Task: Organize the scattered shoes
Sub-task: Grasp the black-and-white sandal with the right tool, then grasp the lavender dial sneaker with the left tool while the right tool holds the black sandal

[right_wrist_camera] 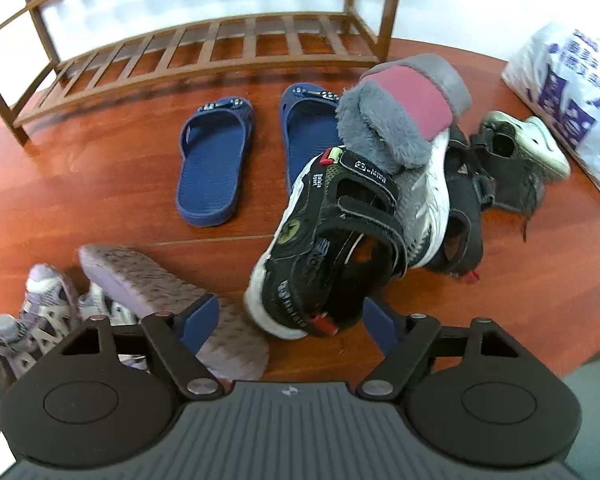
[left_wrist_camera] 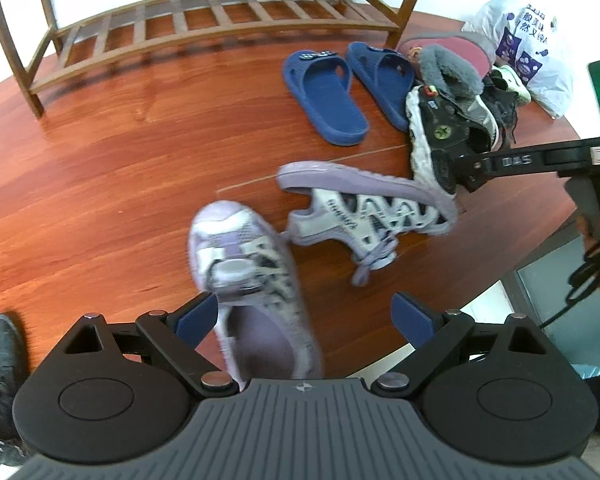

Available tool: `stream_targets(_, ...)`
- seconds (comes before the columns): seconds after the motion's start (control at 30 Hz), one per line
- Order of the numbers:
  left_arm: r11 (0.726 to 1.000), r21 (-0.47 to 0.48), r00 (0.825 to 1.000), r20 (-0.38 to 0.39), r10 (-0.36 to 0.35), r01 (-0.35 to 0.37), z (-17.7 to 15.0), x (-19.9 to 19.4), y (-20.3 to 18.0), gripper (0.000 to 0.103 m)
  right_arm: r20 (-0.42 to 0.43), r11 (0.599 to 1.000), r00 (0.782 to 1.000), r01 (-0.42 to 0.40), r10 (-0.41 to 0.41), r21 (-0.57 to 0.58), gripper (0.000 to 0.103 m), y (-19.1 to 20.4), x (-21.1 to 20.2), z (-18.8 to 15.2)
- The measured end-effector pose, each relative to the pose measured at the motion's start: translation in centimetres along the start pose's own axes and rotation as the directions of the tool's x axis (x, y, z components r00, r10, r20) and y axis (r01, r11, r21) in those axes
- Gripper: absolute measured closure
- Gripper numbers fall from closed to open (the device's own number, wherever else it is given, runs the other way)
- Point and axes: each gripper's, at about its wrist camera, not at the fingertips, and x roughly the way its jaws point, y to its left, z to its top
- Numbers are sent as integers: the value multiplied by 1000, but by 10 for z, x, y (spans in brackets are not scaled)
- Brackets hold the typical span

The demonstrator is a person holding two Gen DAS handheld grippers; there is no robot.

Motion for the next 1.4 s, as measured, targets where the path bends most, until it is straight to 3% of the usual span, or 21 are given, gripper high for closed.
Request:
stream_targets(0.23,998,-56,999,-38,-7,4,1,19,-22,9,-63,990,997,-52,44,-130,48,-12,35,9)
stream_targets(0.27,998,-62,999,-41,-10,7,1,21,-23,9,-75,986,995,-69,59,-151,59,-13,39,10)
stream_targets(0.3,998,-68,999,-45,-13,10,1,24,-25,9,-81,983,994,-84,71,-161,77,-13,41,10)
stream_targets(0.33,997,-74,999,-48,-14,10,1,27,-28,9,-91,979,991,-111,96,-171,86,-14,42,10)
stream_targets(0.47,996,-85,999,-48,-2,-2,2,36,-35,9,-96,961,986,-155,136,-231,87,-14,38,11)
stream_targets(0.97,992,-122,997,-69,-41,32,12,85,-53,10,-177,940,983,-100,43,-327,81,-60,21,-17)
stream_targets(1.03,993,-116,997,-70,-38,30,15,89,-54,10,-168,933,985,-93,36,-347,70,-58,19,-21)
stream_targets(1.1,994,-109,997,-70,-35,27,17,93,-56,10,-139,925,990,-87,38,-369,41,-53,11,-23)
stream_targets(1.2,994,-104,997,-79,-26,18,20,100,-57,12,-112,926,992,-92,55,-367,33,-55,8,-27)
stream_targets(1.3,995,-102,995,-99,-20,9,19,108,-58,23,-110,940,991,-109,77,-322,33,-62,5,-29)
stream_targets(1.37,996,-94,993,-114,-22,11,18,112,-60,39,-99,945,992,-108,81,-310,33,-63,1,-29)
stream_targets(1.4,996,-85,992,-126,-23,13,19,114,-61,57,-93,947,992,-108,83,-303,33,-63,-1,-29)
